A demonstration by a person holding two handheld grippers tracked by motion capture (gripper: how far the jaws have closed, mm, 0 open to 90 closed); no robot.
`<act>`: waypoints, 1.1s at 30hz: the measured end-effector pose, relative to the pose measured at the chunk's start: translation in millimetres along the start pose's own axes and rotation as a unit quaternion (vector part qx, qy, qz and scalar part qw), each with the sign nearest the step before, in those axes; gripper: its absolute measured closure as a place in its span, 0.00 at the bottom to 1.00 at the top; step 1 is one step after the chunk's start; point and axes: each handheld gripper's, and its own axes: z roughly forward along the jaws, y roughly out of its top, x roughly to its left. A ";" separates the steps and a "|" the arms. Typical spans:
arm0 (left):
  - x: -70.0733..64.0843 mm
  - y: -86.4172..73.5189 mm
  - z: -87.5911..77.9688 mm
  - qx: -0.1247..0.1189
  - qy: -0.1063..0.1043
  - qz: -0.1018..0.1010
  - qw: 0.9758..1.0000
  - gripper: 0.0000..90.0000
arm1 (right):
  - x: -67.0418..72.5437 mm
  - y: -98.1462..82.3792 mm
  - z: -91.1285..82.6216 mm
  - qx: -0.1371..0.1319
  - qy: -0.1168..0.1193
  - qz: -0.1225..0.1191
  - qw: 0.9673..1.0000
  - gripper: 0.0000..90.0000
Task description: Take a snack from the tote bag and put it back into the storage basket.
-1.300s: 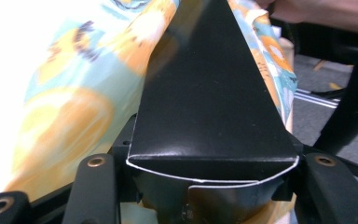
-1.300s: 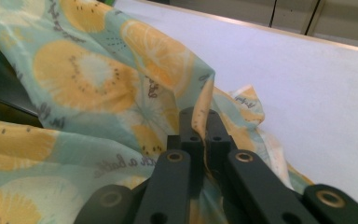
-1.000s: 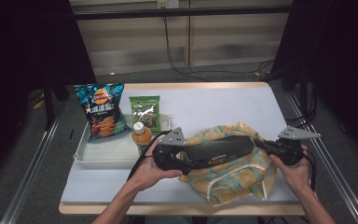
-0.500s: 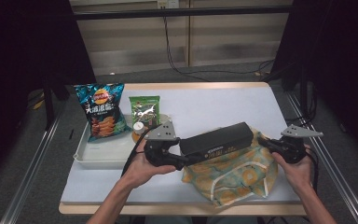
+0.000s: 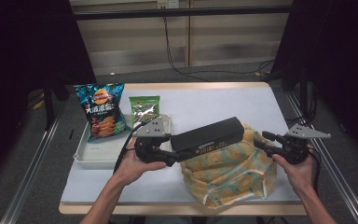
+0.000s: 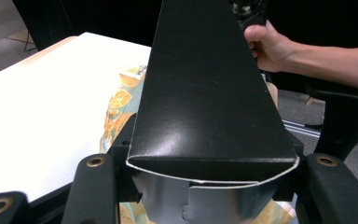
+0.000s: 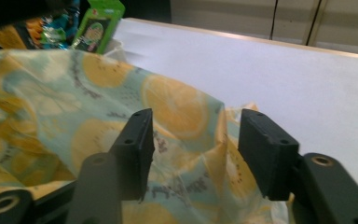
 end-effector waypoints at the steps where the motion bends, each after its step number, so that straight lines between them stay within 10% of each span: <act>1: -0.1 0.0 -0.9 0.001 0.003 -0.002 1.000 0.49 | 1.0 0.8 -0.7 -0.004 0.001 0.000 1.000 0.46; 33: 9.1 -23.7 -98.4 -0.020 0.059 -0.004 0.998 0.49 | 22.5 8.1 -16.3 -0.021 0.007 -0.013 1.000 0.21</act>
